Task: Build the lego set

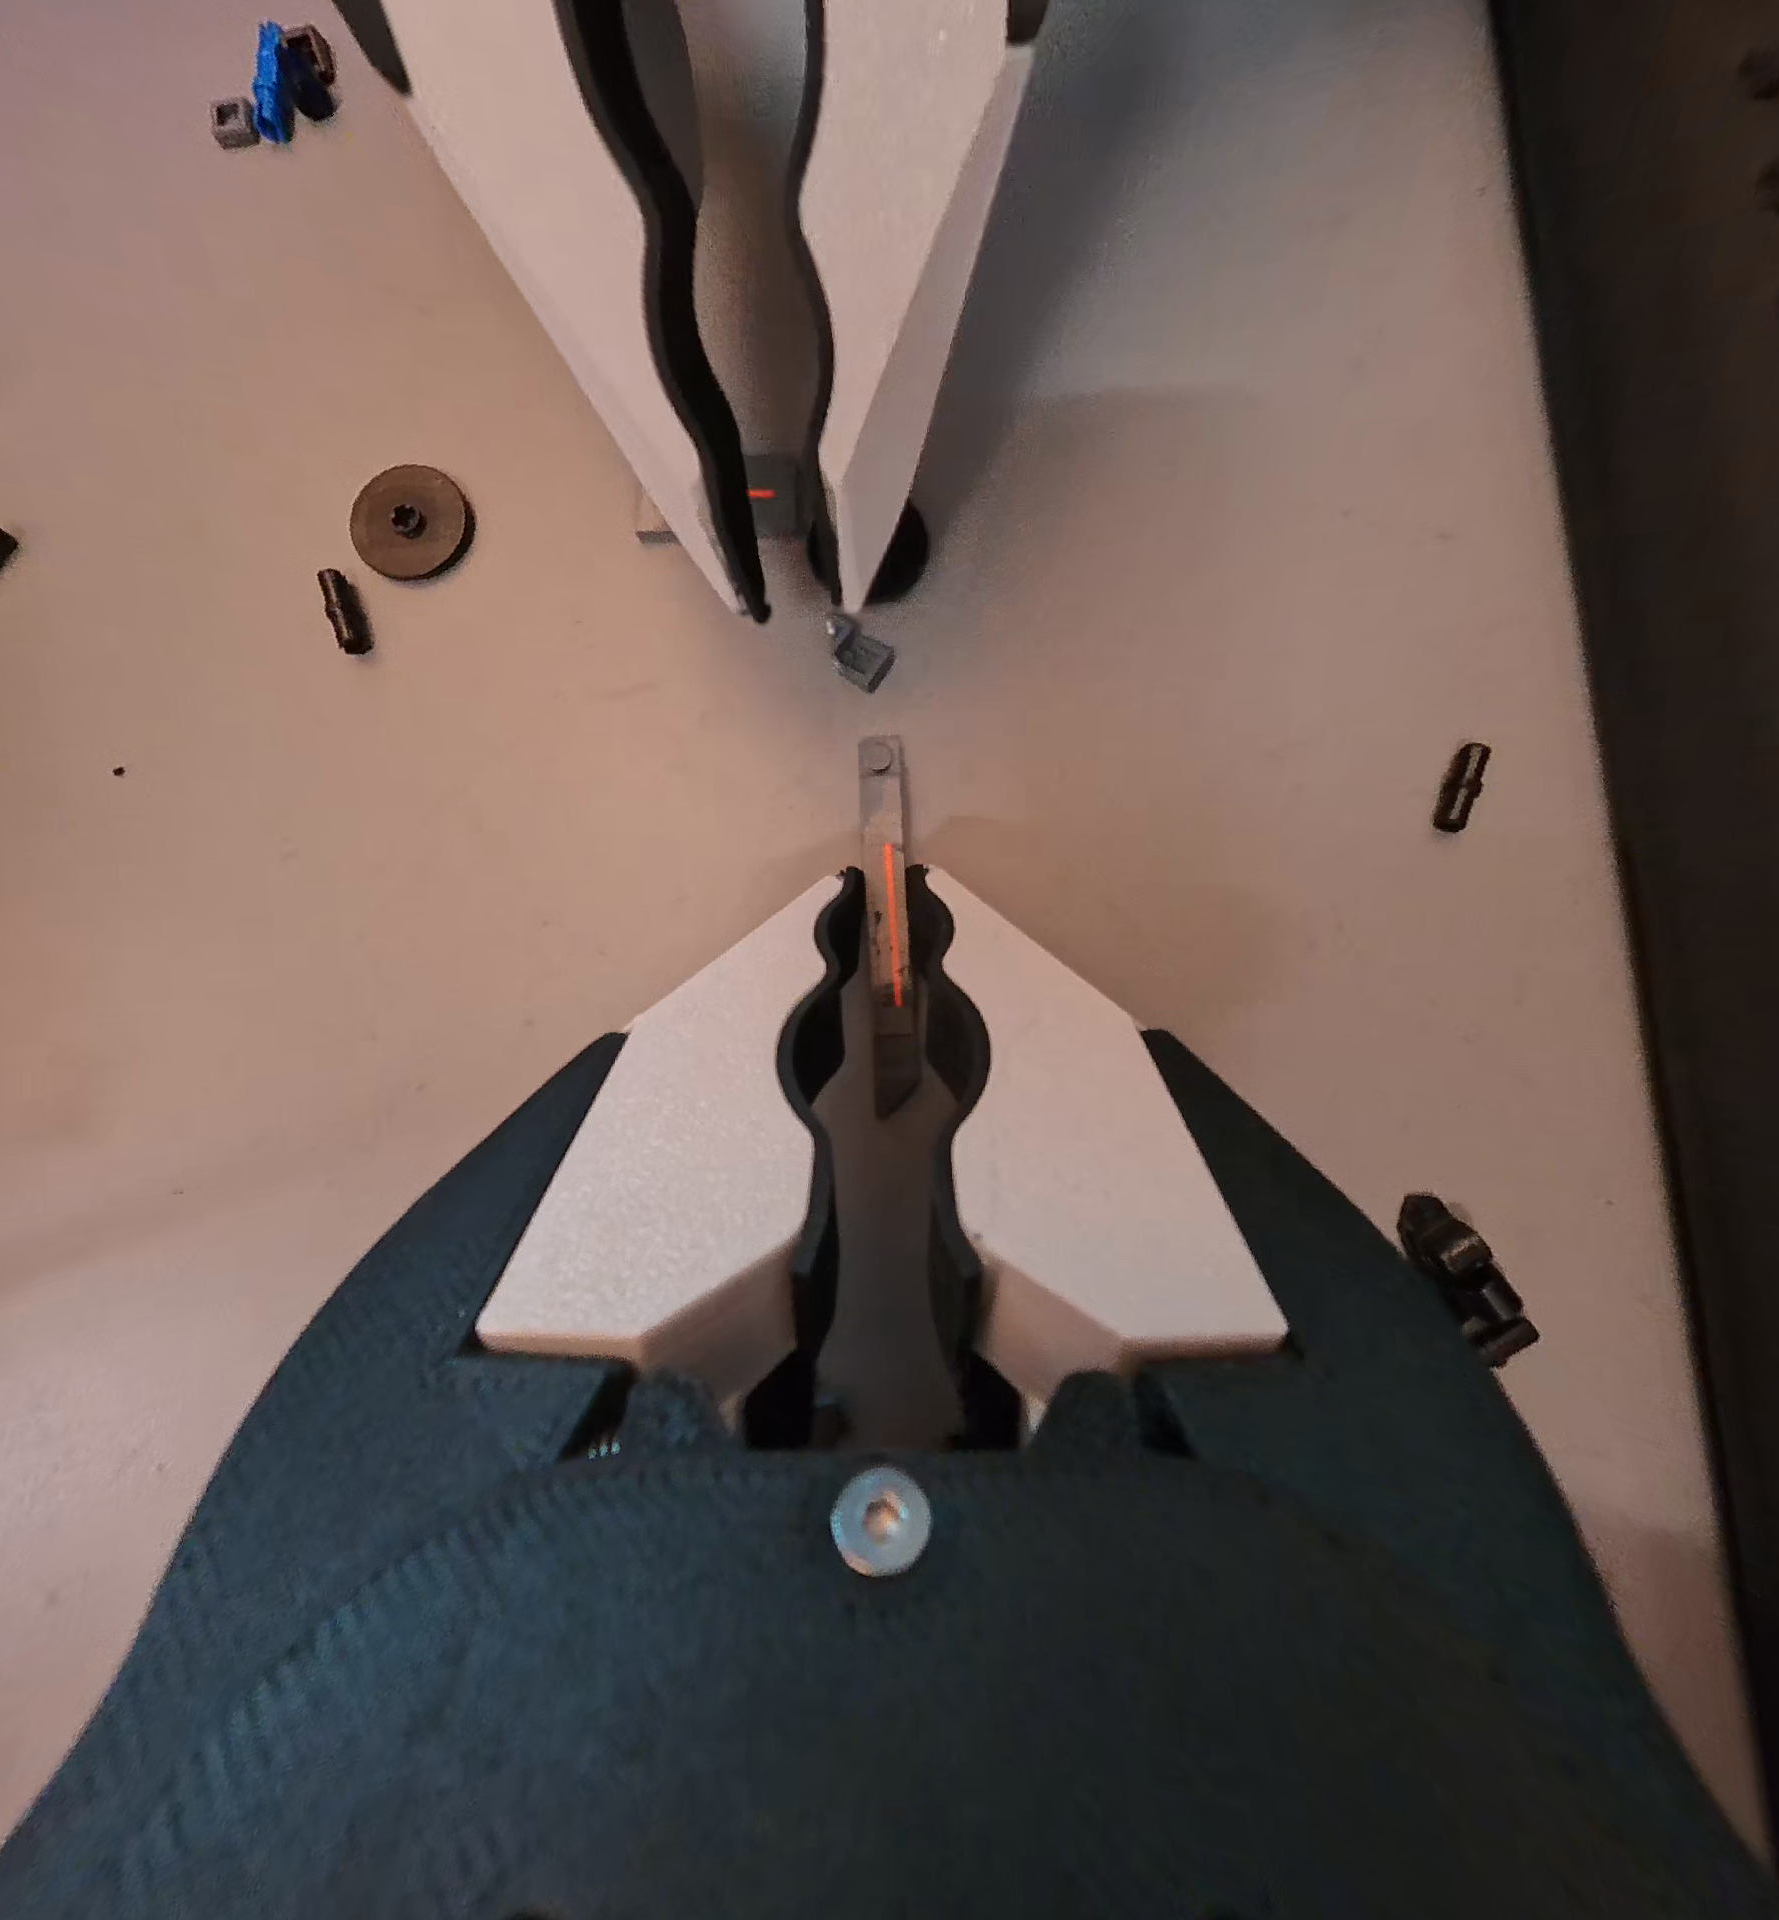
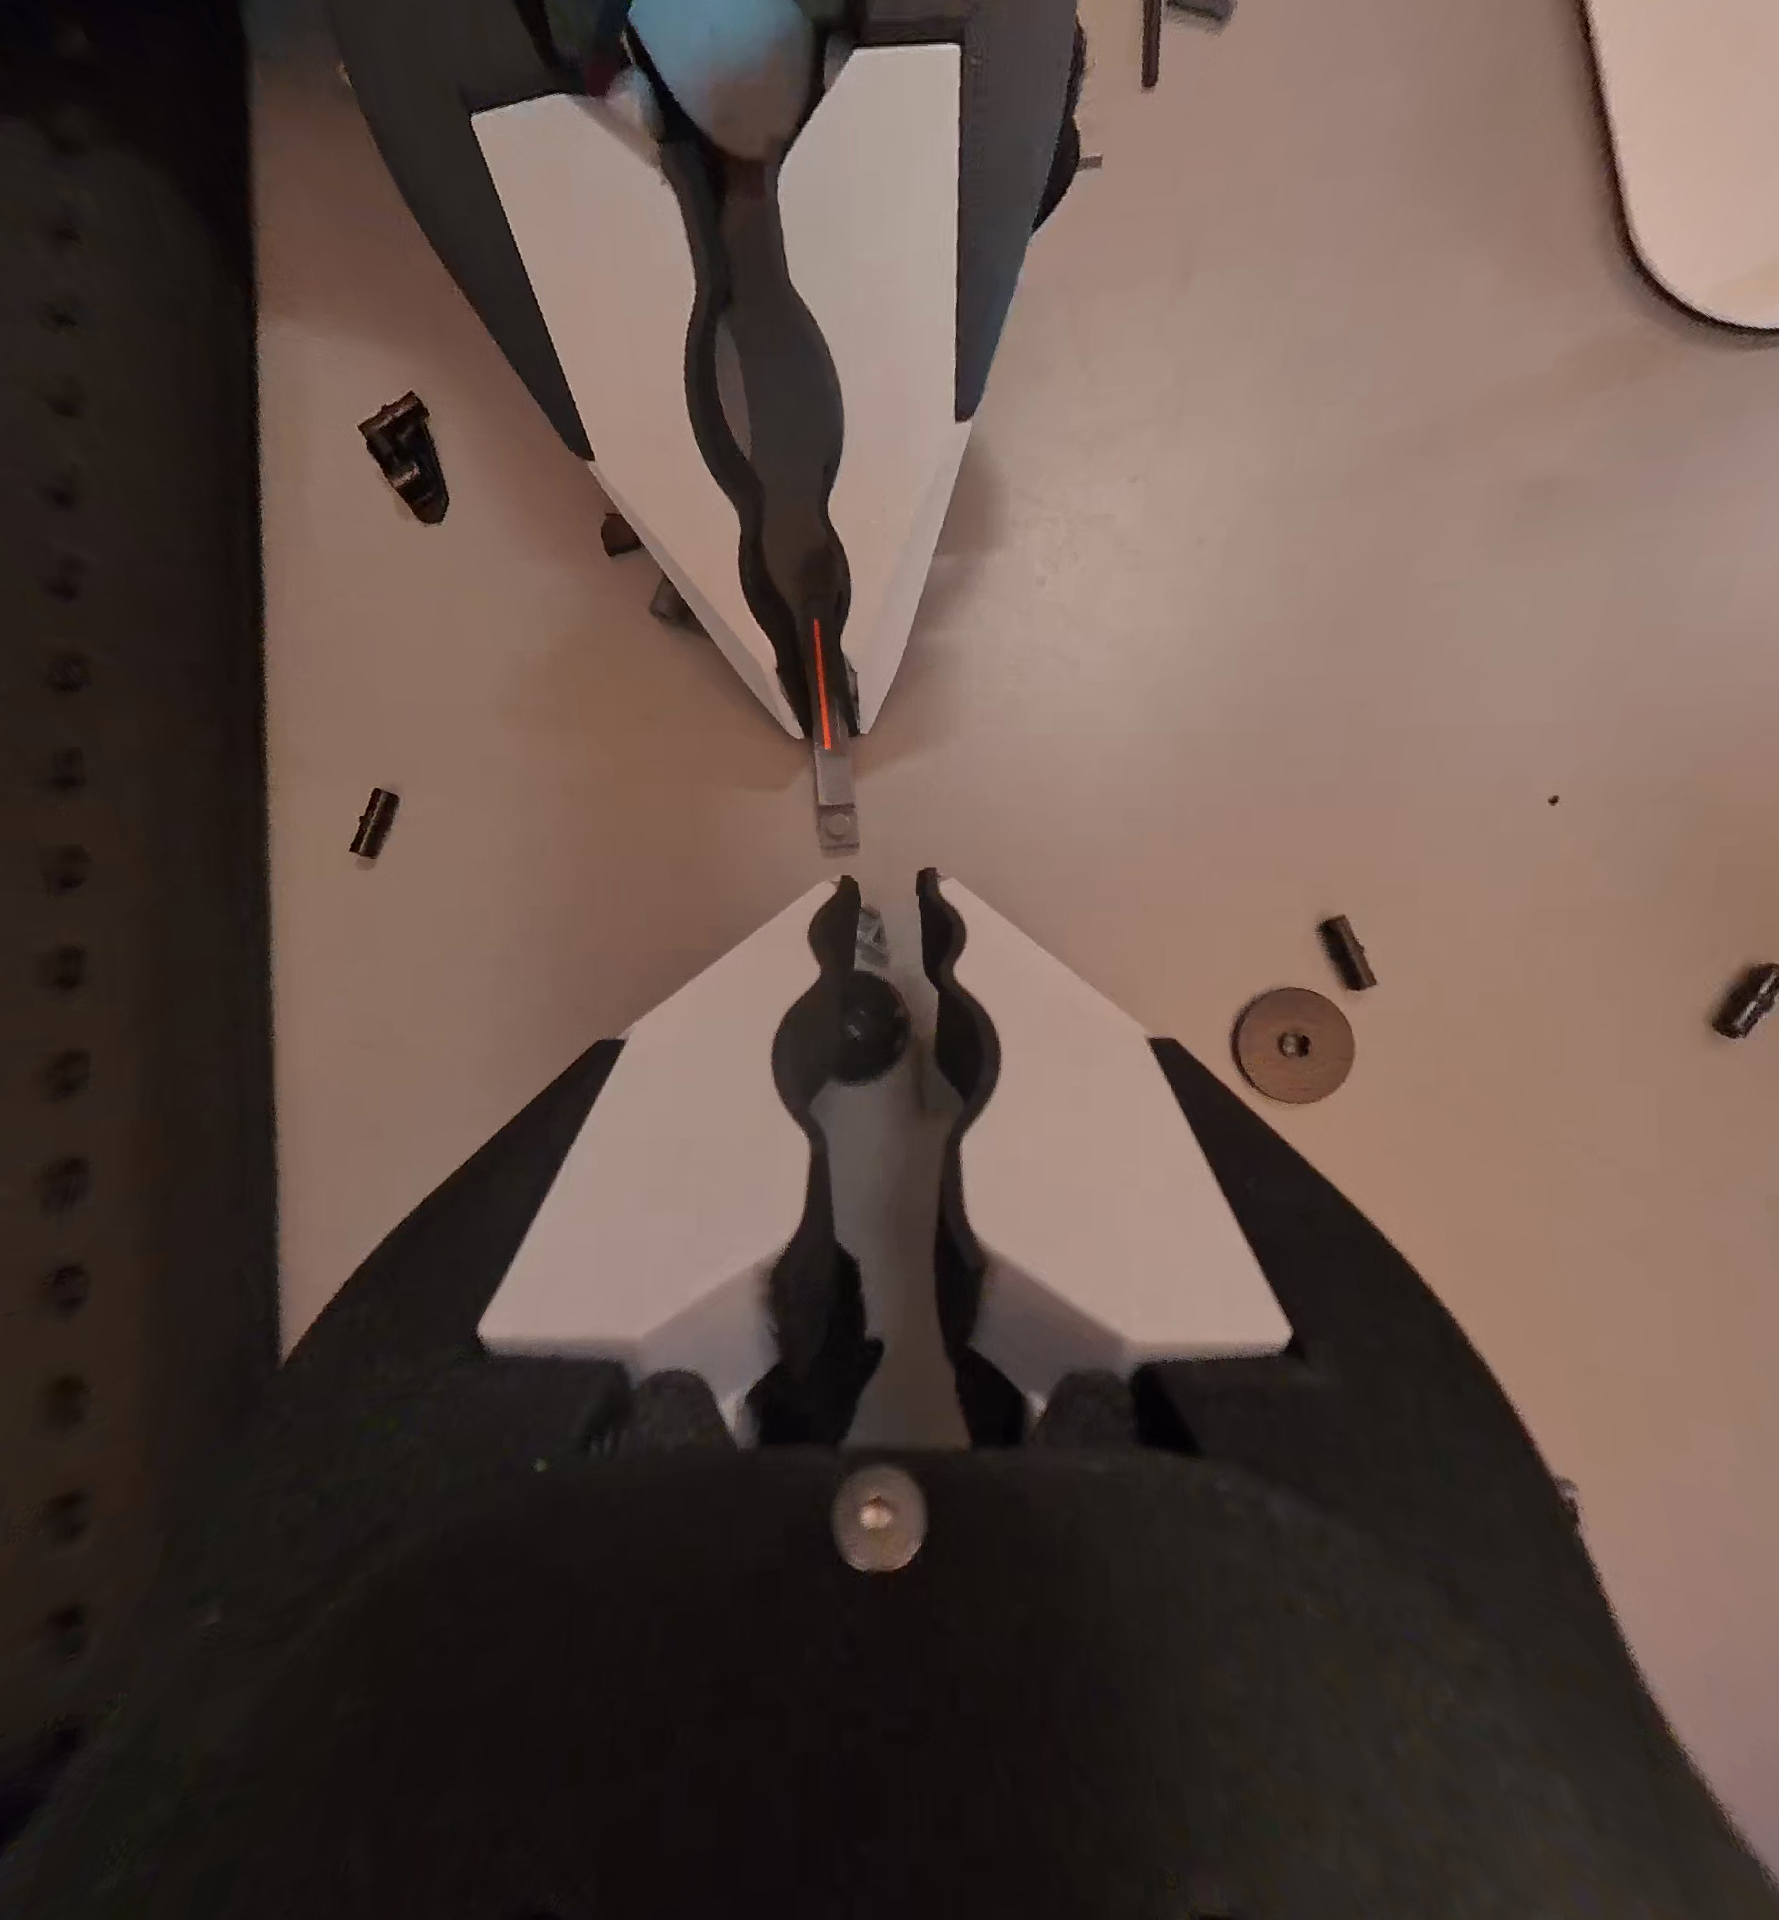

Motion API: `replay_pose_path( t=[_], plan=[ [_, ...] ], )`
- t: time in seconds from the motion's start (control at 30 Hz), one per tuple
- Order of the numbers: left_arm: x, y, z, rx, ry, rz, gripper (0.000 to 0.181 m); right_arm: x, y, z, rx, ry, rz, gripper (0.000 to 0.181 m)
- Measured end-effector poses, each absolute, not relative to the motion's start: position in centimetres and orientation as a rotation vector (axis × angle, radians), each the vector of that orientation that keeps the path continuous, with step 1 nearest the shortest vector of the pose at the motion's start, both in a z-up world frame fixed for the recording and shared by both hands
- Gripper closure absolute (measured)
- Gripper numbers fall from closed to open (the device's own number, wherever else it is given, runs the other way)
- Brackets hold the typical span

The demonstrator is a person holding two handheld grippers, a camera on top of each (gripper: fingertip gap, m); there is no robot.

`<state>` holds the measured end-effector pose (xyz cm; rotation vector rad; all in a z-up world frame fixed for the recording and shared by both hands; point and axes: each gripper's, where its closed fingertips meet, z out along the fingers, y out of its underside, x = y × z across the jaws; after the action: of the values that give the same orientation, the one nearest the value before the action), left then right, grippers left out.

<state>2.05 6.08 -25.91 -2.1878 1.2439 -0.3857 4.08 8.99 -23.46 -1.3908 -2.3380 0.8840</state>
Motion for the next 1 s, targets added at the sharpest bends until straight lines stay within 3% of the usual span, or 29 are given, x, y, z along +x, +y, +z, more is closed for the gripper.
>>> replay_pose_path(
  t=[0.57,1.0],
  plan=[
    [1.7,6.0,-25.9,-2.196,1.239,-0.379,0.174,4.7,8.8,-25.9,-1.34,-2.455,0.709,0.171],
    [2.3,7.2,-23.7,-2.057,1.237,-0.253,0.166,3.7,8.4,-24.0,-1.407,-2.343,0.939,0.178]
  ],
)
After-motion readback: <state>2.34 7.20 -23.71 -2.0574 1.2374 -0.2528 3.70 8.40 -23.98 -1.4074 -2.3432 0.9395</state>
